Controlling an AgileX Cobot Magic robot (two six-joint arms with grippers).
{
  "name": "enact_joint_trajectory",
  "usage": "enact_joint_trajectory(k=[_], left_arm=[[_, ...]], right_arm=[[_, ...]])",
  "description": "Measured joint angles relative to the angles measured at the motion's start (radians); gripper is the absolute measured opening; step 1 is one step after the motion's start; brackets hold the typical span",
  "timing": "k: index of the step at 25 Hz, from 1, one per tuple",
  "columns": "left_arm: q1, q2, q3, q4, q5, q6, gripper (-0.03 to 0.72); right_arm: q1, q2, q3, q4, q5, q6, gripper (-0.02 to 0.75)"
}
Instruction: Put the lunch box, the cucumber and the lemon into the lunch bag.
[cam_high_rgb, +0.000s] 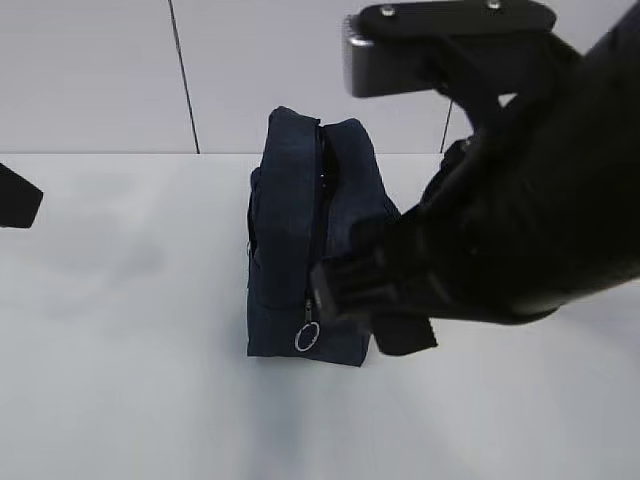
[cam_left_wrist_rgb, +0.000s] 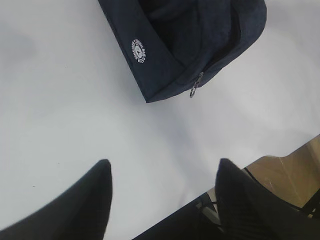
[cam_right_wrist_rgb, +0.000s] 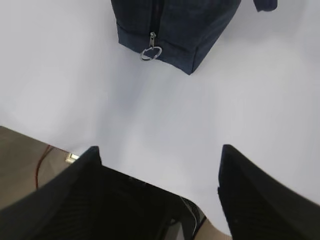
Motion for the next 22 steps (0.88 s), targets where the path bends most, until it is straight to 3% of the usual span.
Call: enact_joint_trajectory(k=[10,15,19,22], left_arm=[[0.000,-0.017,0.002,0.000,-0.015,-0.002,0.449],[0.000,-0.017,0.002,0.000,-0.040,-0.003,0.449],[0.000,-0.017,0.002,0.000,-0.068,-0.002,0.449],[0.000,-0.017,0.002,0.000,-0.082,-0.002,0.449]], right_arm=[[0.174,0.000,0.256,-0.459,-0.278,0.517,0.561],[0.182,0.007,0.381,-0.628,-0.405,0.751,0.561],[0.182,0.047,0.396,-0.695,-0.433,0.802,0.561],[0.182,0.075,0.397,-0.817,-0.442,0.815,0.561]])
